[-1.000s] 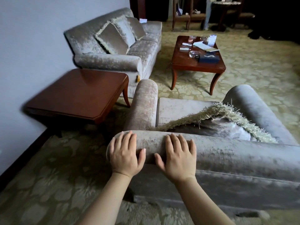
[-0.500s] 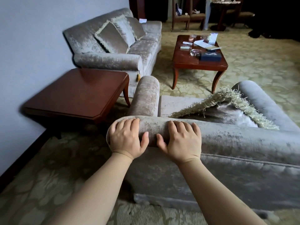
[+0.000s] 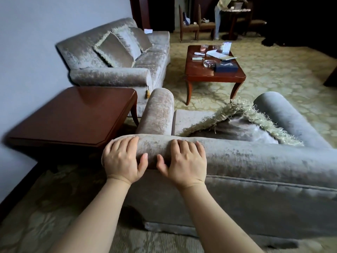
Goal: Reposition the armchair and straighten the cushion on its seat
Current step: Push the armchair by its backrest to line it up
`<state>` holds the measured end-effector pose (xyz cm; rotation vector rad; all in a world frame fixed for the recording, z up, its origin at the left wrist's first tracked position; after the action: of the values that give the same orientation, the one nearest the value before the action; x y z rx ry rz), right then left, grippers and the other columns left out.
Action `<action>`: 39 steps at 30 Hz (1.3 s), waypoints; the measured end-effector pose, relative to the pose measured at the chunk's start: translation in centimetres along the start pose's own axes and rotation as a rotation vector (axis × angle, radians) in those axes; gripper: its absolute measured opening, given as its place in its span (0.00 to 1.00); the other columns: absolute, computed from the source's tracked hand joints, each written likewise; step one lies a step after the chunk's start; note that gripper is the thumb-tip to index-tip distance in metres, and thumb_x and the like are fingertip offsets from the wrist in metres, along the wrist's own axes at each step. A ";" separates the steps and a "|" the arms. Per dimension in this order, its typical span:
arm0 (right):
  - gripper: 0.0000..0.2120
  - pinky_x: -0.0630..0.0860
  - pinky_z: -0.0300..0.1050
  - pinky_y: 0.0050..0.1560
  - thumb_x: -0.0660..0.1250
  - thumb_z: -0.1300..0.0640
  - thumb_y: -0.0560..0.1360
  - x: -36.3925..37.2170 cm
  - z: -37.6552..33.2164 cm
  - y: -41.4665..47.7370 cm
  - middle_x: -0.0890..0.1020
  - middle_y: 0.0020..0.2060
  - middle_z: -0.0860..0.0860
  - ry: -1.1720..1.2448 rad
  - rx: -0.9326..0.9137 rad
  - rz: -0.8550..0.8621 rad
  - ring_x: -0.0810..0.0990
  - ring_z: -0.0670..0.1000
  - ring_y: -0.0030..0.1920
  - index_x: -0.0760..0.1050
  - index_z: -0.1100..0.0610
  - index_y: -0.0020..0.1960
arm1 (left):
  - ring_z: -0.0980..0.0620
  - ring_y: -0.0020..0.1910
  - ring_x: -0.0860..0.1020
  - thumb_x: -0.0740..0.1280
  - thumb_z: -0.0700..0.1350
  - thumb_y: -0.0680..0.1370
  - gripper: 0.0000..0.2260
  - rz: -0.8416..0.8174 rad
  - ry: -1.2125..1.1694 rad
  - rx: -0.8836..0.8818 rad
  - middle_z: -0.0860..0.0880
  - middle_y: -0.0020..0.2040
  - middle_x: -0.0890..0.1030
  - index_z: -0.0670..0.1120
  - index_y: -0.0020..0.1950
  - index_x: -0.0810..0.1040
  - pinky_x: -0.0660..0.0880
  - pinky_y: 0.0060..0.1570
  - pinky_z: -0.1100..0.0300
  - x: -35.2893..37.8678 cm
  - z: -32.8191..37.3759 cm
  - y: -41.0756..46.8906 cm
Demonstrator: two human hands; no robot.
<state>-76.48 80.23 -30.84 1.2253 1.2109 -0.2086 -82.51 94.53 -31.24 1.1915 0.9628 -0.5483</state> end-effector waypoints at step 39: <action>0.25 0.69 0.54 0.54 0.52 0.38 0.71 -10.7 42.8 -5.2 0.80 0.42 0.57 -0.100 0.182 -0.423 0.77 0.60 0.47 0.76 0.57 0.45 | 0.39 0.49 0.78 0.56 0.57 0.71 0.24 -0.263 -0.071 -0.005 0.40 0.49 0.81 0.40 0.52 0.77 0.66 0.60 0.43 2.8 36.8 -0.1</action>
<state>-59.29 39.26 -31.76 1.0858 1.3750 -0.6978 -69.03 60.21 -31.32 1.0401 1.0662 -0.7913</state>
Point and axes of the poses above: each hand's wrist, its own y-axis towards the middle knuckle, its own x-axis out of the palm, z = x × y, the point moved 9 cm from there along y, towards the middle knuckle
